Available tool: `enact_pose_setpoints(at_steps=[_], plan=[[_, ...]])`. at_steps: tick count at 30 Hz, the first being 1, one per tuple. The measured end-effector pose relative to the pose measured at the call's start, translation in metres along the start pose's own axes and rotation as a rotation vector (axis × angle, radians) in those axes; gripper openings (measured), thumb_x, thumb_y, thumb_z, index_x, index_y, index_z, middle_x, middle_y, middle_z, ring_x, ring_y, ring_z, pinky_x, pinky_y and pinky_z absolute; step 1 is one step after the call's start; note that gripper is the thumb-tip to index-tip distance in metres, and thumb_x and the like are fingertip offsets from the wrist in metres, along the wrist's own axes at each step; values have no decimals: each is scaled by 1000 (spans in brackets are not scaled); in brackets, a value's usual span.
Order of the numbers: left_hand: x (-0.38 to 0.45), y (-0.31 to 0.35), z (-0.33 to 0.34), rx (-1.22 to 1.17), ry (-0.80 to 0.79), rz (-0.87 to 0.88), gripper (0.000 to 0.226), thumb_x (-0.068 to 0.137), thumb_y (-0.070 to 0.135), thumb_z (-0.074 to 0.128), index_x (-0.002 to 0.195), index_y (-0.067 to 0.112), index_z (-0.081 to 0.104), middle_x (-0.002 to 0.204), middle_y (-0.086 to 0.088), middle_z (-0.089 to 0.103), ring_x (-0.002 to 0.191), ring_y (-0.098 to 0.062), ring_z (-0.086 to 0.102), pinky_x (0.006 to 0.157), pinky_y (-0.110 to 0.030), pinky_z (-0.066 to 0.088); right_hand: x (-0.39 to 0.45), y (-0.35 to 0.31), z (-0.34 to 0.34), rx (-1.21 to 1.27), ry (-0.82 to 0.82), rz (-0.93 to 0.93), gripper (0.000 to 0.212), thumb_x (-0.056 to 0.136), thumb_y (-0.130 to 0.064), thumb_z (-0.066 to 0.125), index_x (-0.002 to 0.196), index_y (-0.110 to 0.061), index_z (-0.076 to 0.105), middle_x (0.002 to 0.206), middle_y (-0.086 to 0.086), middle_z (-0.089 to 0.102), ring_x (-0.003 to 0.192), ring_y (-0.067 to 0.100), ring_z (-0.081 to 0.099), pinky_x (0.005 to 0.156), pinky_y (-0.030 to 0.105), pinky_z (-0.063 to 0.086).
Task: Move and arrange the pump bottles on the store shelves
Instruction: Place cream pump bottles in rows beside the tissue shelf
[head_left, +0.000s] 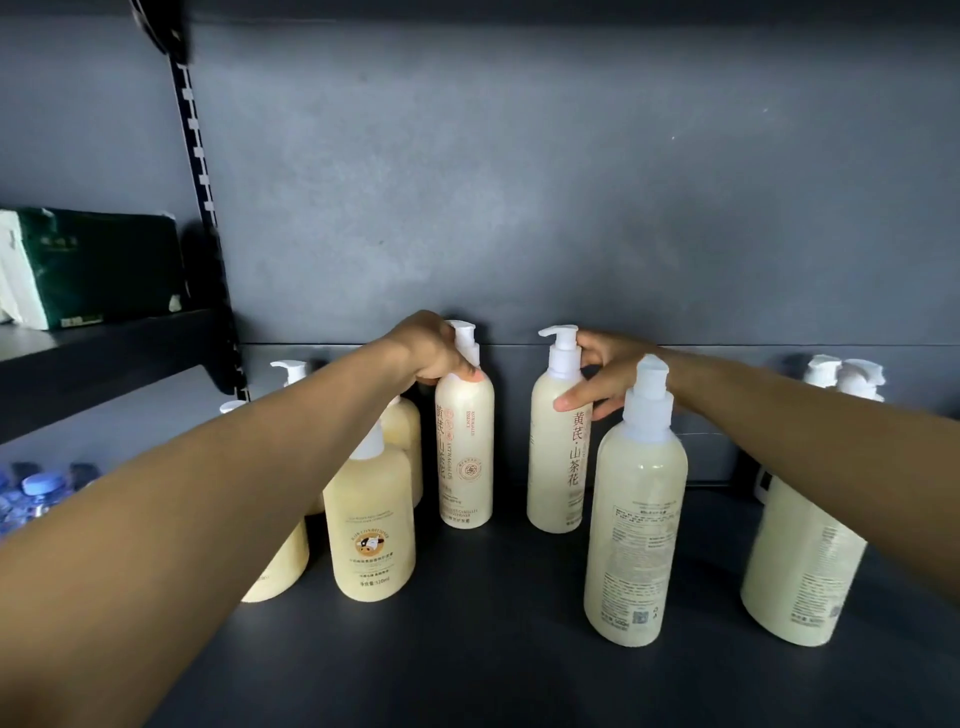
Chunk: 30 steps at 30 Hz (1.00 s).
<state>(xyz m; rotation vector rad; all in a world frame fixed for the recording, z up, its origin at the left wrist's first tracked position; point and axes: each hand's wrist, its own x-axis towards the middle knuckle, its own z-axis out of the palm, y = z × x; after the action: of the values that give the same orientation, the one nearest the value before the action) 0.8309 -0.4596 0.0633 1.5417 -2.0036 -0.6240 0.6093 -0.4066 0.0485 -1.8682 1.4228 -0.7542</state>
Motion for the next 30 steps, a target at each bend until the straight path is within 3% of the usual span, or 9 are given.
enact_pose_setpoints(at_steps=[3,5,7,12,16,20,25,28,30], plan=[[-1,0,2,-19,5,5,43,70,25,81,104,4,65,92,-7,58,78,-24,55,76,-28,47,2,0,6,-75,64,-37,72,76,-9,78,121,-51,39,124,18,54,106,27,62,69,30,58],[-2,-2,5,-65,32,7,46,69,22,82,109,6,66,98,-6,63,79,-25,57,70,-28,50,3,2,9,-71,82,-28,72,75,-13,79,122,-53,40,128,20,51,114,32,57,70,35,59],[-2,-2,8,-114,59,2,53,67,20,84,115,7,64,104,-8,66,81,-27,63,76,-34,56,3,3,10,-58,89,-44,71,76,-13,78,124,-50,41,125,18,53,108,29,61,70,33,59],[-3,2,7,-130,46,-22,58,65,20,85,117,6,63,103,-10,68,85,-31,69,85,-41,57,2,3,6,-93,109,-110,69,79,-8,75,123,-44,37,100,-4,56,86,7,57,57,9,52],[-2,8,9,-113,33,-27,55,66,21,85,115,6,64,87,-8,62,71,-28,61,85,-43,56,3,3,2,-119,112,-106,69,79,-3,73,127,-36,37,93,-9,50,80,2,53,52,5,46],[3,11,15,-136,58,-28,57,63,21,86,112,4,65,94,-11,68,85,-31,70,84,-44,57,3,5,0,-96,132,-114,67,80,0,72,129,-30,37,88,-7,49,76,2,51,48,4,43],[8,11,20,-140,101,-44,52,62,23,87,106,2,67,103,-16,70,91,-31,70,83,-42,57,9,9,8,-106,221,-146,57,77,-8,77,101,-47,41,89,-9,52,82,12,54,51,4,47],[10,11,21,-149,111,-50,50,62,22,87,104,5,67,103,-13,70,92,-30,70,83,-40,57,8,11,9,-92,239,-148,55,75,-10,79,108,-39,46,87,-10,53,78,9,54,49,5,46],[10,11,21,-148,112,-44,41,62,22,87,94,11,65,97,-11,70,89,-29,70,83,-40,57,7,13,9,-87,254,-166,58,75,-11,79,107,-46,45,86,-8,53,77,9,54,48,5,46]])
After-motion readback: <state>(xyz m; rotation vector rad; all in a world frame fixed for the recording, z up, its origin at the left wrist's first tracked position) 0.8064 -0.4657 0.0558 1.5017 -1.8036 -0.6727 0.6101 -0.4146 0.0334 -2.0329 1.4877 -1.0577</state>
